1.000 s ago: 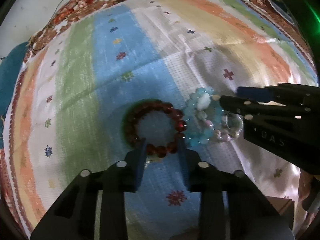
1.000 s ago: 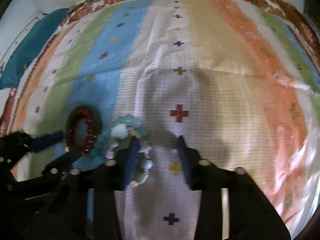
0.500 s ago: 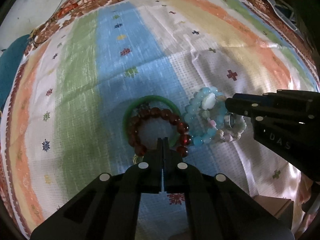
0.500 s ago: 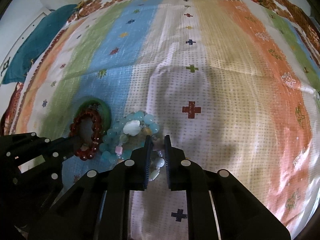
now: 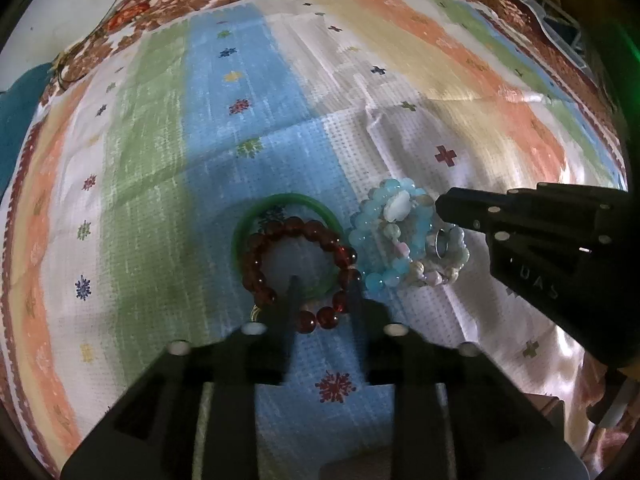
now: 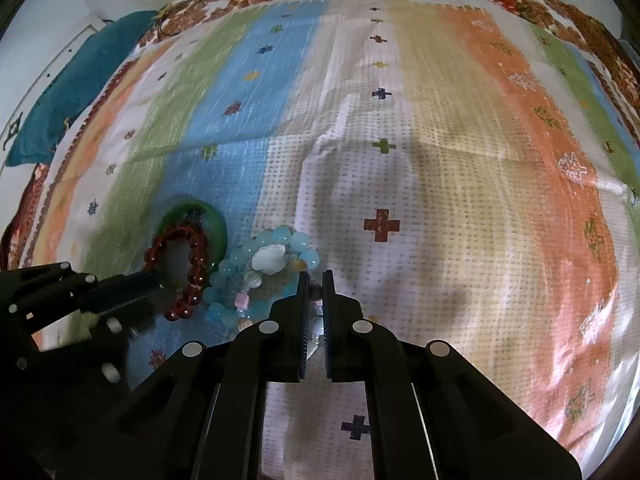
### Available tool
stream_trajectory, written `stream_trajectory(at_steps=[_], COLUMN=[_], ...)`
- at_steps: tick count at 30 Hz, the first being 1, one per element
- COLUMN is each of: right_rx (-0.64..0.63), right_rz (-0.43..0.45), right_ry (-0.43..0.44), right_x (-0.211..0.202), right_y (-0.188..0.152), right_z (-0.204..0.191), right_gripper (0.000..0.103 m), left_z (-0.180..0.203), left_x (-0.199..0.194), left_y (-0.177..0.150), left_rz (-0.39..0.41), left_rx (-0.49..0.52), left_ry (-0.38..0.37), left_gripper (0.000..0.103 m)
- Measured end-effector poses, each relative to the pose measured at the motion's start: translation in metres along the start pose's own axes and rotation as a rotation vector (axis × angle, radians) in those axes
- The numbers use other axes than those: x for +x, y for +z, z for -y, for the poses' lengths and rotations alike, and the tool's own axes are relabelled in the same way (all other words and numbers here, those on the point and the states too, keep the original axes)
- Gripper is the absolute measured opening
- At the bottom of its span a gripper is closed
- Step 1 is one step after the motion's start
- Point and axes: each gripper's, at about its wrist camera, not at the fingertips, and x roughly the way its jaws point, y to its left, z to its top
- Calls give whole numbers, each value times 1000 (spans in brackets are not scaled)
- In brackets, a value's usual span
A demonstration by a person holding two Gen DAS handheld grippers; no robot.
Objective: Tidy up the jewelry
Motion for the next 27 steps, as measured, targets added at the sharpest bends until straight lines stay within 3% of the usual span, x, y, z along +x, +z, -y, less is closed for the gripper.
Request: stream_trajectory(at_steps=[7,16,19,27], right_rx=[-5,0,2,0], right_rz=[-4,-5,-5,-4], right_ry=[1,6,7,7], right_x=[0,0,0,0], right_y=[0,0,0,0], right_z=[-1,1,1,0], right_gripper=[7,7,7,7], left_z=[6,25,21,16], left_x=[14,20,20,15], left_y=[-1,-7,-7,-7], left_rz=[-70,-91,-95,-76], left_rx=[41,146,131,117], left_ry=[-1,76,65,9], left_gripper=[27,27,18,13])
